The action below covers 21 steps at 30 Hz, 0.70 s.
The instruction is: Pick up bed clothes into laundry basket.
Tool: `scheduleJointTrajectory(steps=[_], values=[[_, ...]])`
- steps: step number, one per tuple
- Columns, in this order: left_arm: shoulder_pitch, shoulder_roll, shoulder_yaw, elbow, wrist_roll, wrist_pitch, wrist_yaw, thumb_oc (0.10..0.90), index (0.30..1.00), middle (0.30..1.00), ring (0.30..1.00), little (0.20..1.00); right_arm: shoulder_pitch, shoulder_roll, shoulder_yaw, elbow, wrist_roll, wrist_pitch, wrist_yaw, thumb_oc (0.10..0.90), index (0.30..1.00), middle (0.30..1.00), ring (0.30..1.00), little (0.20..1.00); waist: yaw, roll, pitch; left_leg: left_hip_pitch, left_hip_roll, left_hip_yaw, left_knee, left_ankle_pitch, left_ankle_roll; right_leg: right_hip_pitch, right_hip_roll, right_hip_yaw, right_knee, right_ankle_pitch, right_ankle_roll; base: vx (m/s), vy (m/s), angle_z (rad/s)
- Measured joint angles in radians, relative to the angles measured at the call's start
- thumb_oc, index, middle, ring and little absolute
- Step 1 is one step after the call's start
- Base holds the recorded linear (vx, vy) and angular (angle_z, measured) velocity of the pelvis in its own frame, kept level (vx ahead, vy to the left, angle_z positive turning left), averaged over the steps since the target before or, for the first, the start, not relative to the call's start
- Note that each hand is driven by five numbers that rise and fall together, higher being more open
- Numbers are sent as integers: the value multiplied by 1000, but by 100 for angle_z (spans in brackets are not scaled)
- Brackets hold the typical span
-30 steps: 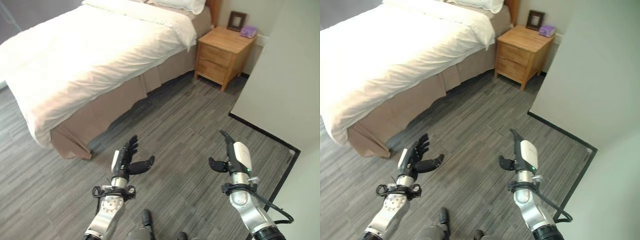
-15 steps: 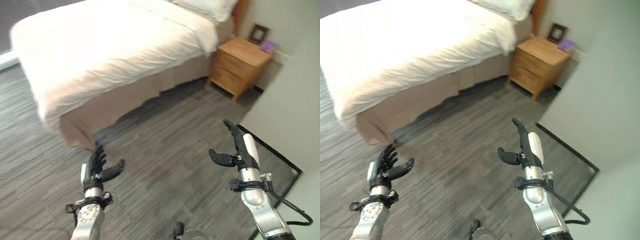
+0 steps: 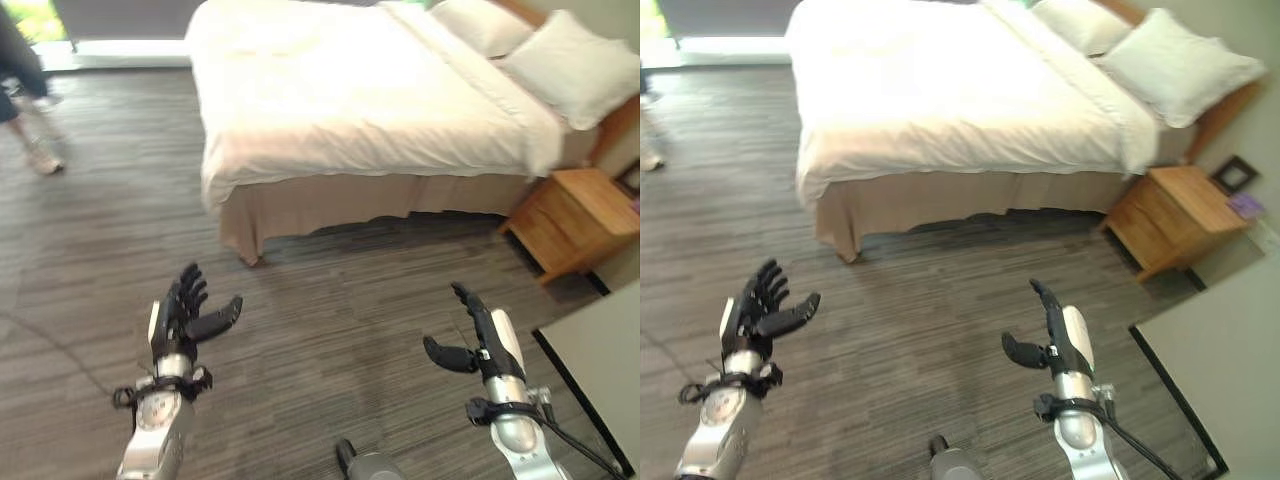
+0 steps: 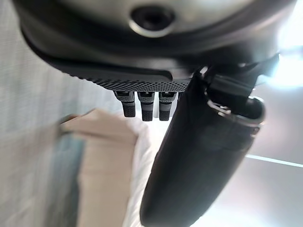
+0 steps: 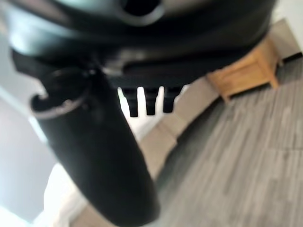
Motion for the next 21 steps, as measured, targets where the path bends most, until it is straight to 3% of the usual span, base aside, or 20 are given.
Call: scheduleJointTrajectory(steps=[1,4,5,13,21], values=[[14,-10,29,-8,-1,-1,5,800,900,900,900,900,-29,-2,5,8,-4,8,4,800,900,900,900,900,29,39,14,16,23,28,0,2,-3,5,26,-20,0,30,6,-20,-93,-6],[17,-33,73,-10,1,-11,7,800,900,900,900,900,-83,-45,6,2,-19,7,21,800,900,900,900,900,58,94,21,37,49,69,-4,0,-17,19,49,-24,0,26,1,-4,-69,-20],[18,-38,75,-11,11,-13,6,800,900,900,900,900,-97,-68,6,2,-27,7,22,800,900,900,900,900,63,100,20,42,53,72,-3,0,-18,23,54,-25,0,26,1,-47,-83,-1],[65,-46,83,-9,58,-13,8,800,900,900,900,900,-242,-110,67,-7,-59,3,19,800,900,900,900,900,67,86,20,52,66,70,-5,12,-40,34,57,-70,-8,21,-19,-70,-64,2],[134,-65,98,4,55,-12,10,800,900,900,900,900,-245,-104,97,-7,-31,-3,23,800,900,900,900,900,74,87,21,58,70,73,-1,14,-43,39,61,-73,-8,31,-33,-3,-23,0]])
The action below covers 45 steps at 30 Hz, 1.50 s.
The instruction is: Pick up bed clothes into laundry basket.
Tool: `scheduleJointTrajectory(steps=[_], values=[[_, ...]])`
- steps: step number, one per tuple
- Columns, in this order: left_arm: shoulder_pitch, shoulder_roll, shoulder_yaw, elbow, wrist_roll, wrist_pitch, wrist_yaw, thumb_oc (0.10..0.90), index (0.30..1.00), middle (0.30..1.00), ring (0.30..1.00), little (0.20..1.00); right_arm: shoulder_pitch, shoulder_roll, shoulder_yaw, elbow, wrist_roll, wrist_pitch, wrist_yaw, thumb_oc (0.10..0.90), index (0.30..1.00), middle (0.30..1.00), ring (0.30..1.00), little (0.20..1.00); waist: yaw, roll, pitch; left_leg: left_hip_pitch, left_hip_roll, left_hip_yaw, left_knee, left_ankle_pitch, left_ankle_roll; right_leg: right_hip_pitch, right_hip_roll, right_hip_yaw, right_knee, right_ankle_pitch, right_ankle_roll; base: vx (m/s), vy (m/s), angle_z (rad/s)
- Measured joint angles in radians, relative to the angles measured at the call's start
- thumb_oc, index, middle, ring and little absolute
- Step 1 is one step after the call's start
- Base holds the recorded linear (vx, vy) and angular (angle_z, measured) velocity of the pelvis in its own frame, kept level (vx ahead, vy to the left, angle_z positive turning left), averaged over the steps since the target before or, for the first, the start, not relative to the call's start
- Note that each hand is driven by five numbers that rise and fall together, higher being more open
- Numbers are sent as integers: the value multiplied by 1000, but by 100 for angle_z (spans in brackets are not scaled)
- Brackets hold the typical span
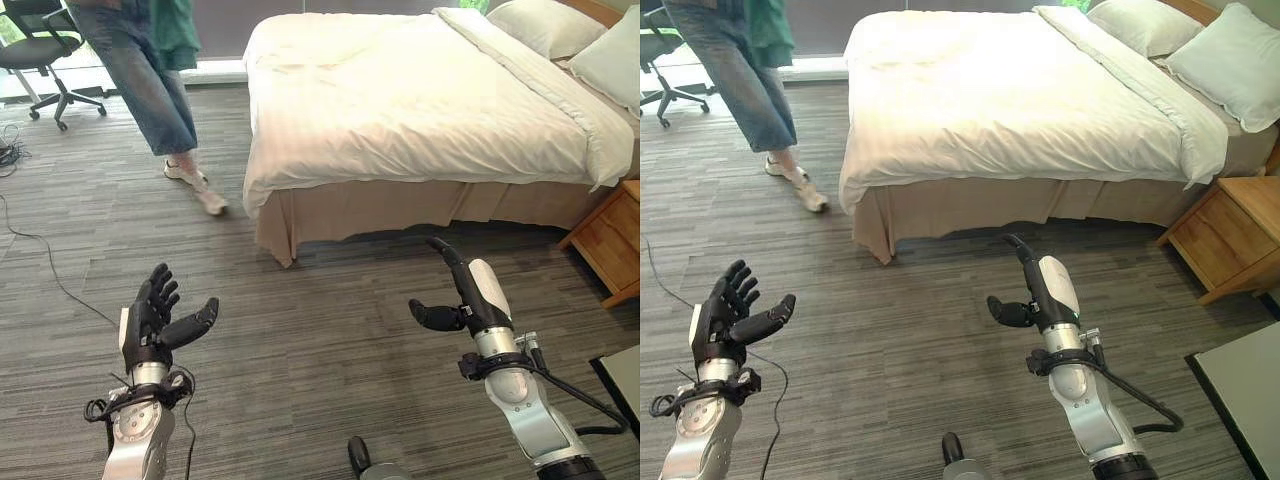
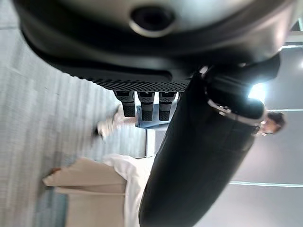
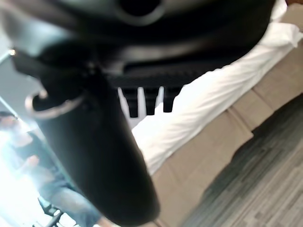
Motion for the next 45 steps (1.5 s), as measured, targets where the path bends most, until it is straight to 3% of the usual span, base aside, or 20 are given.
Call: scheduleJointTrajectory(steps=[9,15,16,17,21,24,25,26,28,32,34,35,36,38,39,40,41,42,43,45], values=[[-3,-8,4,-1,-68,0,-7,800,900,900,900,900,27,0,-10,0,28,0,0,800,900,900,900,900,-9,12,5,1,7,1,1,2,-2,2,8,0,8,-1,-2,-28,-73,-1],[-20,-6,8,9,-70,-1,-5,800,900,900,900,900,24,1,-5,2,28,2,0,800,900,900,900,900,-5,53,26,-13,35,23,17,2,-19,-26,39,-4,25,-24,-26,57,-241,-12],[-16,-5,15,9,-83,-1,-6,800,900,900,900,900,17,4,1,2,28,1,1,800,900,900,900,900,18,53,35,-35,56,26,80,-14,-38,-62,56,-21,102,-70,-64,26,-269,-53],[-36,10,22,13,-100,-1,-6,800,900,900,900,900,13,15,10,1,27,0,7,800,900,900,900,900,49,5,52,-113,77,23,276,-38,-63,-147,52,-52,290,-162,-111,94,-338,-33],[-35,-31,23,90,-137,-7,1,800,900,900,900,900,1,13,6,3,31,1,5,800,900,900,900,900,67,-32,83,-315,157,-6,683,47,-48,-64,71,-93,277,-188,-148,172,-185,25],[-12,-36,2,89,-134,-2,-8,800,900,900,900,900,-6,1,-8,-18,35,3,5,800,900,900,900,900,87,-40,101,-340,89,94,578,17,-14,-37,59,-79,202,-171,-167,343,67,0],[-12,-47,2,93,-130,-1,-10,800,900,900,900,900,-10,-1,-12,-20,36,5,4,800,900,900,900,900,81,-36,101,-334,40,120,456,4,-9,-21,56,-73,160,-158,-151,419,119,11],[-14,-65,2,101,-116,-1,-12,800,900,900,900,900,-37,-4,-9,-6,36,17,5,800,900,900,900,900,84,-13,103,-310,-36,177,172,3,6,19,65,-69,71,-153,-132,603,113,3],[-23,-62,3,127,-95,1,-10,800,900,900,900,900,-62,-7,2,13,36,21,7,800,900,900,900,900,98,24,109,-290,-43,188,-7,30,-15,59,100,-83,32,-129,-140,409,34,-2],[-6,-60,7,160,-83,4,-7,800,900,900,900,900,-72,-33,36,36,36,30,16,800,900,900,900,900,126,56,100,-327,-1,164,-4,65,-22,158,158,-51,2,-171,-165,506,80,-19],[22,-58,11,158,-71,4,-7,800,900,900,900,900,-76,-42,33,34,35,31,16,800,900,900,900,900,135,62,82,-336,-27,135,-6,84,1,186,155,-7,8,-190,-157,645,189,-65],[24,-58,18,158,-57,15,-1,800,900,900,900,900,-89,-42,37,37,31,41,18,800,900,900,900,900,153,52,77,-295,-75,104,-4,79,50,206,126,32,16,-222,-136,686,201,-98],[25,-60,17,159,-56,23,1,800,900,900,900,900,-96,-47,44,37,27,44,20,800,900,900,900,900,157,56,70,-259,-90,96,-6,52,87,204,120,44,60,-247,-124,516,144,-107],[6,-53,15,163,-56,28,2,800,900,900,900,900,-104,-40,60,38,22,49,20,800,900,900,900,900,145,62,69,-212,-79,110,-3,121,156,129,123,3,316,-357,-46,335,117,-58],[-18,-29,5,152,-53,24,2,800,900,900,900,900,-69,-38,76,16,21,50,20,800,900,900,900,900,124,6,24,-180,-131,109,8,84,194,16,50,-31,611,-388,26,406,149,-16],[-45,-10,3,155,-54,24,-1,800,900,900,900,900,-68,-34,76,2,21,51,18,800,900,900,900,900,104,-24,25,-164,-157,99,17,59,199,-36,20,-26,769,-359,40,415,145,15],[-78,8,-5,157,-54,25,0,800,900,900,900,900,-68,-29,74,-15,21,51,16,800,900,900,900,900,75,-43,28,-134,-182,79,13,34,209,-113,-8,-29,956,-289,33,294,64,39],[-105,18,-17,160,-54,25,0,800,900,900,900,900,-68,-27,69,-21,21,51,16,800,900,900,900,900,61,-47,28,-113,-194,66,10,42,198,-151,-31,-34,1022,-297,18,623,87,27],[-151,21,-26,153,-54,24,-2,800,900,900,900,900,-87,-25,62,-36,21,51,15,800,900,900,900,900,55,-18,46,-68,-182,10,6,-2,226,-218,-32,-55,1046,-317,-22,487,46,8],[-221,19,-31,155,-54,24,-2,800,900,900,900,900,-94,-26,42,-76,21,49,15,800,900,900,900,900,31,45,87,-11,-138,-38,4,-38,196,-289,-2,-90,994,-364,-62,489,-32,41]])
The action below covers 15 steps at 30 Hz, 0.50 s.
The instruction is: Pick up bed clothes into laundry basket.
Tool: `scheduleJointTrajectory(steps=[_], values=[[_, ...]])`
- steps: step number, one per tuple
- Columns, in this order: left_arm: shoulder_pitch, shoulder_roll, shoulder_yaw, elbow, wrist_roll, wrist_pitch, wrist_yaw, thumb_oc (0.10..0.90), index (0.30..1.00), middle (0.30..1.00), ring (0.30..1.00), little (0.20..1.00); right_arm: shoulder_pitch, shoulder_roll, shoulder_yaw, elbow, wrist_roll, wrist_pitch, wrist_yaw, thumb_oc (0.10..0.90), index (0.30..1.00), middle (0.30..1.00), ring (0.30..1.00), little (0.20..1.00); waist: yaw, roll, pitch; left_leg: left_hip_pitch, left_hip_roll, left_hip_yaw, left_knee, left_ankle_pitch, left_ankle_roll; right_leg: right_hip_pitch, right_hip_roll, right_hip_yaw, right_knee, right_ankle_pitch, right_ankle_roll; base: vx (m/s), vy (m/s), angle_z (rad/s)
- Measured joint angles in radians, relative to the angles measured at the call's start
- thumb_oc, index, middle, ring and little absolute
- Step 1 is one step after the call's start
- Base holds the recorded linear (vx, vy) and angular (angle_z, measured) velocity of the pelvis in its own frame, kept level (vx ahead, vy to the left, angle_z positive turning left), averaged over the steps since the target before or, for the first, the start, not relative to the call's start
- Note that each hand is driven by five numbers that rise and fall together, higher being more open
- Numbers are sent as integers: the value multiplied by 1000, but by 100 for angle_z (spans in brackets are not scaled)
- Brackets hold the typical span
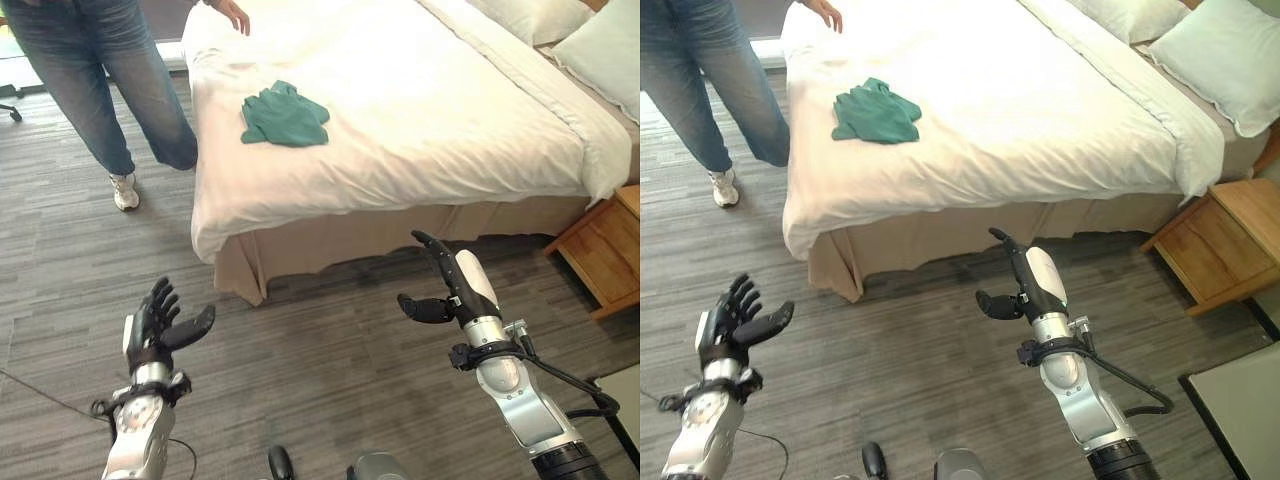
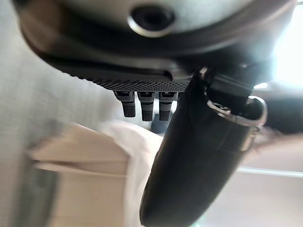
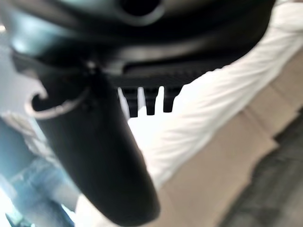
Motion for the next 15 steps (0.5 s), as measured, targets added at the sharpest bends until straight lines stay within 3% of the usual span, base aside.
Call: scheduleJointTrajectory(steps=[1,2,3,4,5,6,7,8,11,12,13,15], values=[[-35,3,4,0,2,-2,-2,800,900,900,900,900,-2,-5,1,-6,0,-6,-1,800,900,900,900,900,-30,8,11,30,1,-23,1,10,-15,-39,16,-16,-130,2,-4,453,-75,73],[-43,6,11,-1,6,-7,-2,800,900,900,900,900,-10,-13,6,-6,0,-6,2,800,900,900,900,900,-36,15,16,53,8,-58,1,-3,-31,-64,27,-31,-203,-1,-4,395,-121,72],[-50,9,16,-2,8,-11,-2,800,900,900,900,900,-18,-15,6,-6,1,-7,1,800,900,900,900,900,-50,27,18,70,29,-106,1,-24,-63,-65,45,-57,-361,14,-4,373,-163,57],[-55,25,18,1,8,-12,-2,800,900,900,900,900,-20,-15,6,-6,1,-8,0,800,900,900,900,900,-60,-5,5,85,7,-78,14,-31,-73,-53,53,-55,-625,118,-10,384,-159,67],[-47,26,27,3,8,-14,-4,800,900,900,900,900,-23,-15,9,-5,1,-8,-1,800,900,900,900,900,-62,-17,0,99,9,-85,17,-43,-92,-42,66,-42,-744,176,-9,373,-167,74],[-48,27,26,15,7,-13,-3,800,900,900,900,900,-23,-15,8,-5,2,-7,-6,800,900,900,900,900,-72,-26,-4,119,17,-115,18,-62,-117,-11,85,-13,-864,229,17,231,-95,97],[-46,29,23,39,7,-12,-5,800,900,900,900,900,-23,-17,10,-1,2,-8,-10,800,900,900,900,900,-79,-68,-16,152,2,-120,34,-88,-155,34,63,-17,-935,334,14,444,-218,121],[-17,13,22,50,-1,-2,-4,800,900,900,900,900,-42,-19,10,9,3,-2,-14,800,900,900,900,900,-80,-61,-13,196,34,-89,76,-128,-199,67,84,-62,-879,455,-20,393,-242,94],[16,13,31,53,-14,1,-4,800,900,900,900,900,-95,-23,21,7,2,3,-14,800,900,900,900,900,-35,-57,-13,136,97,-50,282,-123,-215,133,124,-82,-870,384,-92,192,-174,31],[33,12,38,56,-15,1,-6,800,900,900,900,900,-155,-27,21,2,1,0,-16,800,900,900,900,900,-26,-75,-13,20,134,-49,559,-132,-262,196,125,-82,-905,386,-106,220,-214,9],[47,13,47,55,-27,1,-7,800,900,900,900,900,-225,-42,21,1,1,-3,-18,800,900,900,900,900,-7,-83,-8,-112,122,-89,823,-95,-320,229,124,-72,-922,367,-124,95,-105,-16],[60,15,54,57,-43,1,-3,800,900,900,900,900,-275,-46,17,-2,1,-12,-24,800,900,900,900,900,25,-110,6,-201,99,-89,928,-93,-302,294,113,-54,-943,350,-149,148,-44,-29]])
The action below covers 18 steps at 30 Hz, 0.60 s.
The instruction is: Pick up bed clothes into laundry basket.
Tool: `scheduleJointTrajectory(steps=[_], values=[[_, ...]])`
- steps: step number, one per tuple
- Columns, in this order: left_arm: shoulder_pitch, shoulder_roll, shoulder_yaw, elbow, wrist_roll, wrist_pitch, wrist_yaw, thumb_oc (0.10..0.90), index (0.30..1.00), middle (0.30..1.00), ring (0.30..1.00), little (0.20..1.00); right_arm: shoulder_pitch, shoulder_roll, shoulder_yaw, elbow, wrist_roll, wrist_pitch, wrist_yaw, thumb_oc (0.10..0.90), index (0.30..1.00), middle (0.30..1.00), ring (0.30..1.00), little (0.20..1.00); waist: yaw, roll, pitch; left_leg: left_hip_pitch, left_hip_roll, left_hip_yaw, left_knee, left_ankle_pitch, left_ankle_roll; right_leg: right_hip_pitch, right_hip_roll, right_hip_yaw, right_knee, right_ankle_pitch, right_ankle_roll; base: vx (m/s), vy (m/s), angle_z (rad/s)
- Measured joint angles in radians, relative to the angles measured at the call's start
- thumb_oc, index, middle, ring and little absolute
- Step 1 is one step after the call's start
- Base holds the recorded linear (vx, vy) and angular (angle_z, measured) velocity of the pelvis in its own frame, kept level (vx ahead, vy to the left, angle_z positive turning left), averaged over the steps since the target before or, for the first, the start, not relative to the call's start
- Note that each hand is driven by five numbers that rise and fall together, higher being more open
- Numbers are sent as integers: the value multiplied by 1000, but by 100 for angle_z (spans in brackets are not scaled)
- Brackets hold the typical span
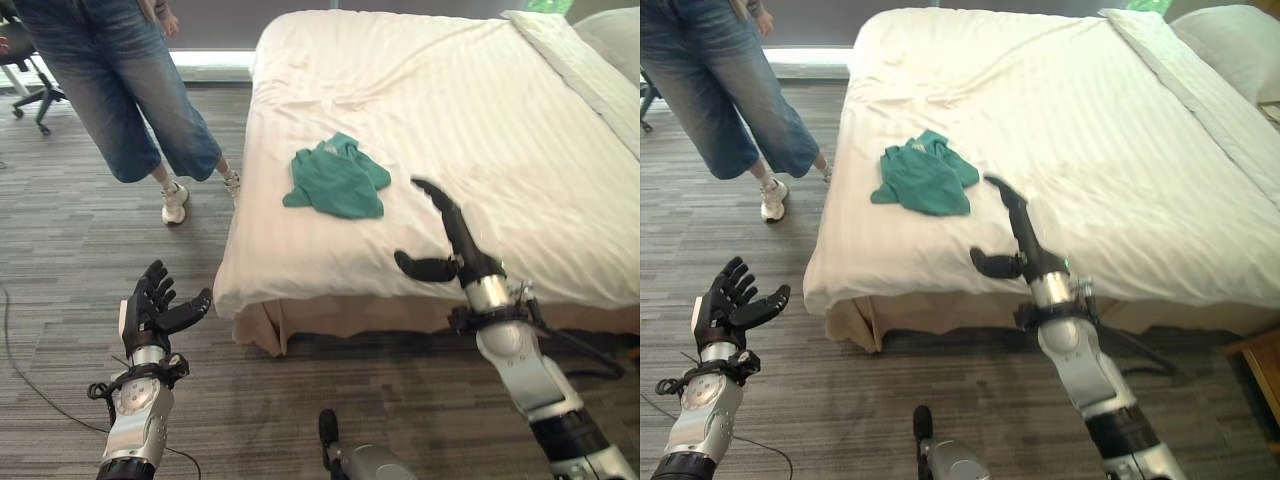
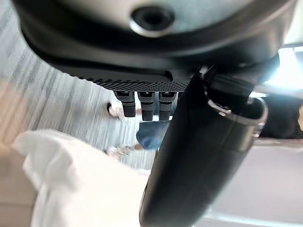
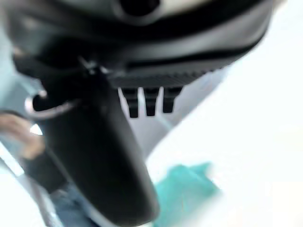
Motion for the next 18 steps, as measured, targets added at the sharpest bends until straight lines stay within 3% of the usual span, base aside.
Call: scheduleJointTrajectory(steps=[1,4,6,7,8,10,11,13,15,16,17,18], values=[[11,2,11,-1,-1,-1,2,800,900,900,900,900,-14,1,0,-5,0,-9,0,800,900,900,900,900,14,-15,5,-63,15,32,11,-11,28,48,-1,11,-17,-10,8,178,54,-13],[17,22,12,-2,-4,-1,2,800,900,900,900,900,-13,1,1,-3,0,-20,-2,800,900,900,900,900,21,-24,4,-115,62,64,-204,-5,51,95,11,42,-41,-31,35,191,166,-33],[52,23,-6,-95,4,11,49,800,900,900,900,900,2,29,14,29,-4,-14,-7,800,900,900,900,900,28,-25,3,-29,35,4,-676,16,84,115,26,120,-41,-57,78,269,254,-61],[54,20,-14,-143,13,10,45,800,900,900,900,900,0,30,21,59,-7,-14,-6,800,900,900,900,900,33,-7,9,8,38,-48,-852,54,86,125,40,125,-41,-64,86,135,102,-54],[36,13,-22,-165,22,9,37,800,900,900,900,900,1,28,28,93,-7,-10,-7,800,900,900,900,900,27,-3,12,12,39,-75,-905,85,83,131,50,123,-41,-71,94,127,100,-29],[-25,0,-42,-174,17,8,36,800,900,900,900,900,10,19,65,171,-9,27,5,800,900,900,900,900,26,-5,12,-7,34,-59,-908,137,76,158,51,115,-42,-92,101,222,147,-23],[-33,0,-46,-173,14,8,37,800,900,900,900,900,10,8,83,181,-10,40,7,800,900,900,900,900,21,-3,11,0,36,-45,-907,139,78,171,47,116,-42,-104,92,173,104,-19],[-51,0,-56,-162,8,8,37,800,900,900,900,900,5,-12,120,212,-12,51,7,800,900,900,900,900,14,1,9,17,29,-37,-914,145,85,195,33,119,-42,-120,109,132,67,-14],[-70,22,-71,-148,4,7,34,800,900,900,900,900,-70,-22,192,307,-22,61,10,800,900,900,900,900,17,13,1,47,20,-29,-931,162,107,203,18,122,-42,-139,133,118,61,-20],[-83,23,-84,-136,0,8,25,800,900,900,900,900,-95,-38,211,334,-22,67,17,800,900,900,900,900,16,35,-8,47,20,-27,-925,231,156,199,24,118,-42,-147,144,134,70,12],[-101,32,-108,-121,-6,7,20,800,900,900,900,900,-130,-42,225,383,-20,70,16,800,900,900,900,900,15,54,-17,62,20,-13,-931,259,176,205,20,116,-41,-165,170,106,57,25],[-133,40,-129,-87,-14,7,19,800,900,900,900,900,-169,-43,247,437,-20,71,16,800,900,900,900,900,21,53,-17,61,8,-16,-930,259,182,195,8,117,-23,-170,176,70,50,17]])
